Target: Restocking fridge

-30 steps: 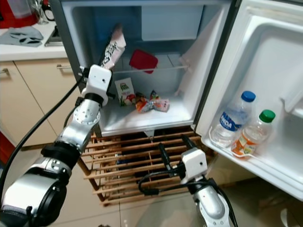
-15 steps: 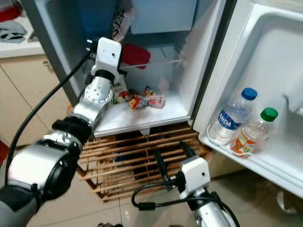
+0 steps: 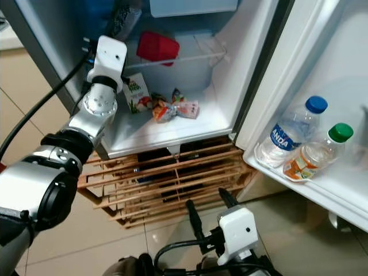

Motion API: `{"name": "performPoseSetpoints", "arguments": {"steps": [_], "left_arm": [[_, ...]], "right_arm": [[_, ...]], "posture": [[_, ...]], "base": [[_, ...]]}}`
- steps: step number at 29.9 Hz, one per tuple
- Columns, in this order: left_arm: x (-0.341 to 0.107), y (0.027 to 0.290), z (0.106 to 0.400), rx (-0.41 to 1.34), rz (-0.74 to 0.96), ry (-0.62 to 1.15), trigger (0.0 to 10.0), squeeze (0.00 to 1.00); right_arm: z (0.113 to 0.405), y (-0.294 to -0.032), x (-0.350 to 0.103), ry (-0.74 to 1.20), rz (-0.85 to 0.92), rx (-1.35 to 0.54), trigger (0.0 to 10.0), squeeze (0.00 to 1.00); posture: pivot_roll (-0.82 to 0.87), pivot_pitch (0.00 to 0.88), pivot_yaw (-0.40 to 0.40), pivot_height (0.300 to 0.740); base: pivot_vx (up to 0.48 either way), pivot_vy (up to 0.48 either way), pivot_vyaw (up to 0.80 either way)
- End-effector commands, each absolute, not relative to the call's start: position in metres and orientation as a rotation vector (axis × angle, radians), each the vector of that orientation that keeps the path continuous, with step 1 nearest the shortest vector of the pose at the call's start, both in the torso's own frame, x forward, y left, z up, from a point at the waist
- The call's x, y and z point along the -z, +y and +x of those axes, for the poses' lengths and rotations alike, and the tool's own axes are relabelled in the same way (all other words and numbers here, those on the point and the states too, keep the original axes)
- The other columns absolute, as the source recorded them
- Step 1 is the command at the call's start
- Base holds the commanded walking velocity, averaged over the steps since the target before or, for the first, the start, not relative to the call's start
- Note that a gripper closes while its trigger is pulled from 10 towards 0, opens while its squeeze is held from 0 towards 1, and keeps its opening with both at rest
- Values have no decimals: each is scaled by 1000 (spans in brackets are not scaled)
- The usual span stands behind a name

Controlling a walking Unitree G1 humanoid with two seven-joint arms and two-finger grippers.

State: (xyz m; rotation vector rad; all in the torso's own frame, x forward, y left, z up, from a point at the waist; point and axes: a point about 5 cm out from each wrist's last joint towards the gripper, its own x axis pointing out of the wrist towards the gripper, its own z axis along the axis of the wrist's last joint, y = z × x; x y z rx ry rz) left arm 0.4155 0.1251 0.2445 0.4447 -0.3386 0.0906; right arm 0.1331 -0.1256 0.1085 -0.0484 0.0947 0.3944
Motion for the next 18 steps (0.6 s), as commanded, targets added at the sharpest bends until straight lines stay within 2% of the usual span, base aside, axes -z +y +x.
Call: {"name": "performPoseSetpoints", "arguments": {"steps": [1, 9, 11, 18], "left_arm": [[-247, 130, 417, -112, 463, -325, 10000, 1000], [-279, 131, 420, -138, 502, -415, 10000, 1000], [-292, 127, 419, -129, 485, -469, 10000, 1000], [-293, 108, 416, -54, 503, -524, 10000, 1000]], "right_arm": [[131, -123, -120, 66, -40, -404, 10000, 0], [131, -120, -127, 53, -39, -415, 10000, 0], [133, -121, -126, 54, -40, -414, 10000, 0], [141, -120, -123, 57, -38, -424, 10000, 0]], "posture": [[-356, 233, 60, 740], [-359, 233, 62, 740], [-351, 227, 59, 740], [-323, 214, 51, 740]], "base": [[0, 0, 0], [0, 0, 0], [0, 0, 0], [0, 0, 0]]}}
